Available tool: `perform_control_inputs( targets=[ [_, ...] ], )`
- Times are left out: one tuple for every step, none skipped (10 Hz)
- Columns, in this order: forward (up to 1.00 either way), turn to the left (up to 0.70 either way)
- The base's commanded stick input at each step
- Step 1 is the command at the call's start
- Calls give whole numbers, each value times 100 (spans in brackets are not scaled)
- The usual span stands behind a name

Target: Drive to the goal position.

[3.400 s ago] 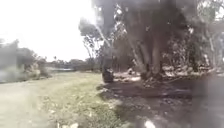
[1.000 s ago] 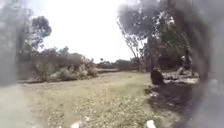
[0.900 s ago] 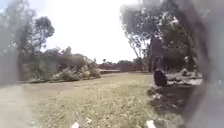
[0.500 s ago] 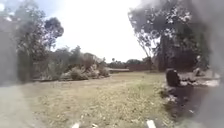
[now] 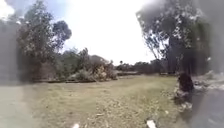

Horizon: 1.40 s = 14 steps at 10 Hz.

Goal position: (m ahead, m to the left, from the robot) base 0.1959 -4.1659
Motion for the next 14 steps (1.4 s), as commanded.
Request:
perform_control_inputs(
  targets=[
    [50,0],
    [50,0],
    [50,0],
    [50,0],
    [50,0],
    [50,0],
    [50,0],
    [50,0],
    [50,0],
    [50,0],
    [50,0],
    [50,0],
    [50,0],
    [50,0]
  ],
)
